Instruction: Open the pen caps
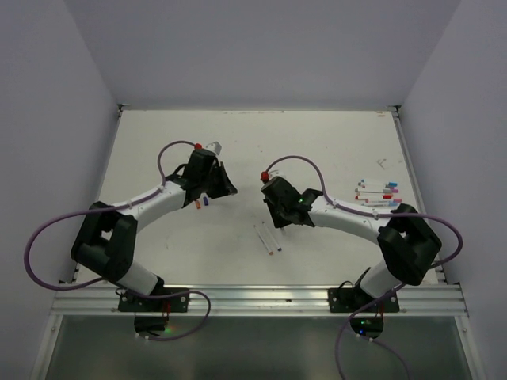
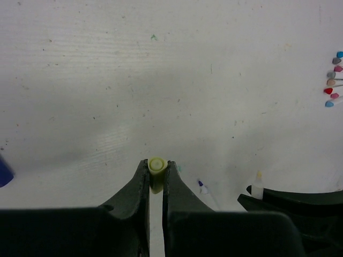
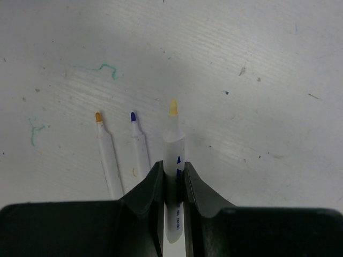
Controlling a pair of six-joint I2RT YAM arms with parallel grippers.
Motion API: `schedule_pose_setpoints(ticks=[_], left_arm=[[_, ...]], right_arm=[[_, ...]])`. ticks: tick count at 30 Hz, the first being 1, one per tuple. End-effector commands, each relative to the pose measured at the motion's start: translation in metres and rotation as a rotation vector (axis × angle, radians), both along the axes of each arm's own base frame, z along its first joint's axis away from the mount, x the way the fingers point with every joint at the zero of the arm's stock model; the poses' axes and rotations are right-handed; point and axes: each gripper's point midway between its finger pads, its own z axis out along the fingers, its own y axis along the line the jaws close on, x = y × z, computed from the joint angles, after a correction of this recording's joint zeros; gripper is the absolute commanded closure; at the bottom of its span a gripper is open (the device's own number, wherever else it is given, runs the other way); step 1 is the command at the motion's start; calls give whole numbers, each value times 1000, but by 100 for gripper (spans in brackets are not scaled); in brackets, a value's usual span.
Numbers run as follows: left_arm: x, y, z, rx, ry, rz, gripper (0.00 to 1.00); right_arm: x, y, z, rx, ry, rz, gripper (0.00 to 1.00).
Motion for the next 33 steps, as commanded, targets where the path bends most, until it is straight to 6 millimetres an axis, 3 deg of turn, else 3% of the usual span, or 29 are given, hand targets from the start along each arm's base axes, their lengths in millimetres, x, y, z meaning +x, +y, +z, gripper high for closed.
schedule_pose_setpoints(ticks=[1,7,13,26,29,33], left_arm=[[8,8,-2,43,-36,6,100],[11,20,-24,130,22,37,100],[10,35,-46,220,66,63,100],[20,70,-64,389,68,143,99],[23,75,-63,406,60,165,95],[29,80,-59,432,45,178,82]], right_arm=[[1,14,-15,35,27,26,100],[-2,6,-34,12,35,1,100],[-10,6,-38,25,41,31,100],[-25,11,-47,33,42,62,95],[-28,16,-47,48,42,75,93],[-30,22,-48,57,40,86,90]])
